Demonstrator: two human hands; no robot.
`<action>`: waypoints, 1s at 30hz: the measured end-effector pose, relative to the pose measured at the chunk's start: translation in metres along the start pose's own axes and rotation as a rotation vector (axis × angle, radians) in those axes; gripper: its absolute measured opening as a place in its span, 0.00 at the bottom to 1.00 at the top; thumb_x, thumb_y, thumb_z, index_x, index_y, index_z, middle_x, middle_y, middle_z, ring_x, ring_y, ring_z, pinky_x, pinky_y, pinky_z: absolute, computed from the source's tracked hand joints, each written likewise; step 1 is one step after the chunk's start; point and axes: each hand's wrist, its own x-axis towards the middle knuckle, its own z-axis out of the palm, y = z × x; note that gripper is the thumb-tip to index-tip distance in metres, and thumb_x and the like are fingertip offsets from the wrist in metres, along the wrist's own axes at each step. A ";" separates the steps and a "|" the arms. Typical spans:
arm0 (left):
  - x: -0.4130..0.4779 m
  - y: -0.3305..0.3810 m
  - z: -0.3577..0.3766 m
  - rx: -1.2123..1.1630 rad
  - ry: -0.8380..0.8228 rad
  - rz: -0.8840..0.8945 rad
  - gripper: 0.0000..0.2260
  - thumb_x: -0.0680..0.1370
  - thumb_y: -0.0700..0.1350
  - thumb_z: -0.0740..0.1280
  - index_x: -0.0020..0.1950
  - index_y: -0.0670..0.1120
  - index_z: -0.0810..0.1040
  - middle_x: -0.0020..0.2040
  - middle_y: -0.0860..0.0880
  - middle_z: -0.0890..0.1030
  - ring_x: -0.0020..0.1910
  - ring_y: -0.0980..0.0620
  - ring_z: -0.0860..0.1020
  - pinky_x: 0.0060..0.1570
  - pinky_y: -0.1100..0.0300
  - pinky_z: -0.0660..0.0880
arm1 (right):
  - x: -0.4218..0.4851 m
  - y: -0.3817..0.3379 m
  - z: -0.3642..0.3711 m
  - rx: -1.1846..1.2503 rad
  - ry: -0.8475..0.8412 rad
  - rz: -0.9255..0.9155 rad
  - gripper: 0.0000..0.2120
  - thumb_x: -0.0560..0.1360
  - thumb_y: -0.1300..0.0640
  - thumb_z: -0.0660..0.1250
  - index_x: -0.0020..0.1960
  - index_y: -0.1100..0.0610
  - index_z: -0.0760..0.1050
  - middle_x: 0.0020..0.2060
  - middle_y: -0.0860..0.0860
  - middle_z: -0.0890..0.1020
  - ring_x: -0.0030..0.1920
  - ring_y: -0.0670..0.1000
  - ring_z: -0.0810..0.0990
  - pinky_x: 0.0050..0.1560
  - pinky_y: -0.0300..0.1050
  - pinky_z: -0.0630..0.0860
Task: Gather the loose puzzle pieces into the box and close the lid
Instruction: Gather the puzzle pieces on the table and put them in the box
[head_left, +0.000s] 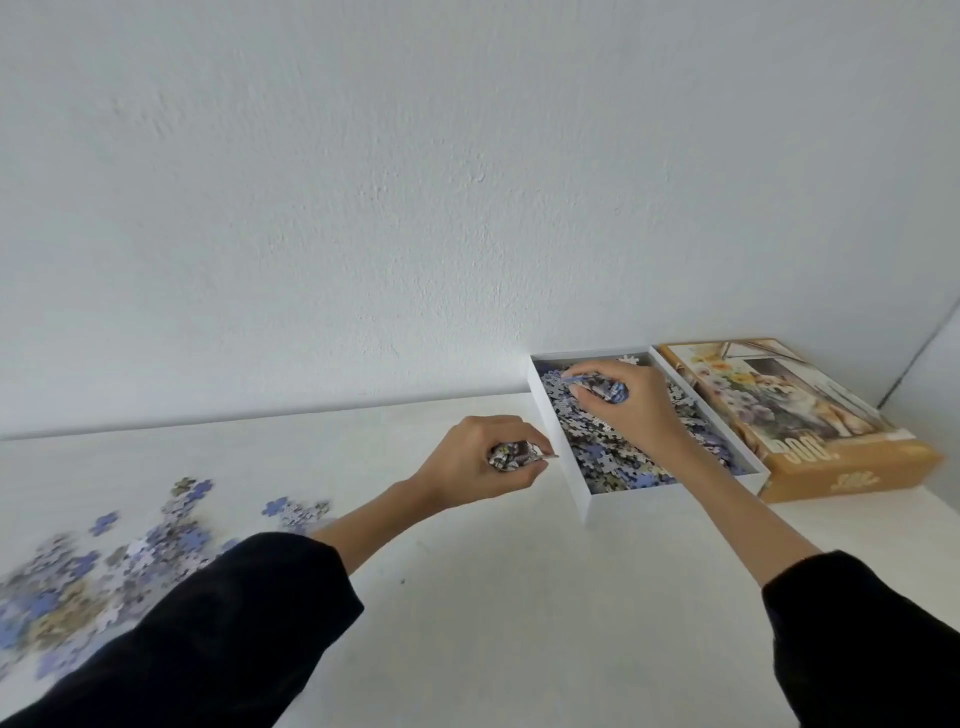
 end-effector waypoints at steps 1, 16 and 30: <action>0.011 0.003 0.009 -0.005 -0.002 0.013 0.05 0.72 0.42 0.72 0.47 0.46 0.83 0.41 0.58 0.80 0.38 0.62 0.77 0.40 0.64 0.74 | 0.000 0.008 -0.008 -0.012 0.003 0.013 0.07 0.71 0.63 0.70 0.50 0.59 0.81 0.47 0.49 0.83 0.49 0.38 0.79 0.54 0.31 0.73; 0.116 -0.011 0.104 0.086 -0.300 0.076 0.08 0.74 0.51 0.69 0.49 0.49 0.82 0.48 0.51 0.80 0.47 0.53 0.77 0.46 0.52 0.75 | -0.002 0.106 -0.045 -0.091 0.022 0.185 0.07 0.73 0.59 0.68 0.51 0.57 0.80 0.47 0.47 0.82 0.48 0.31 0.75 0.50 0.22 0.65; 0.096 -0.033 0.107 0.506 -0.430 -0.122 0.24 0.81 0.55 0.52 0.74 0.45 0.58 0.71 0.44 0.62 0.66 0.45 0.66 0.65 0.55 0.60 | -0.007 0.134 -0.035 -0.306 -0.148 0.285 0.10 0.78 0.57 0.61 0.54 0.56 0.79 0.53 0.51 0.80 0.57 0.51 0.74 0.60 0.47 0.69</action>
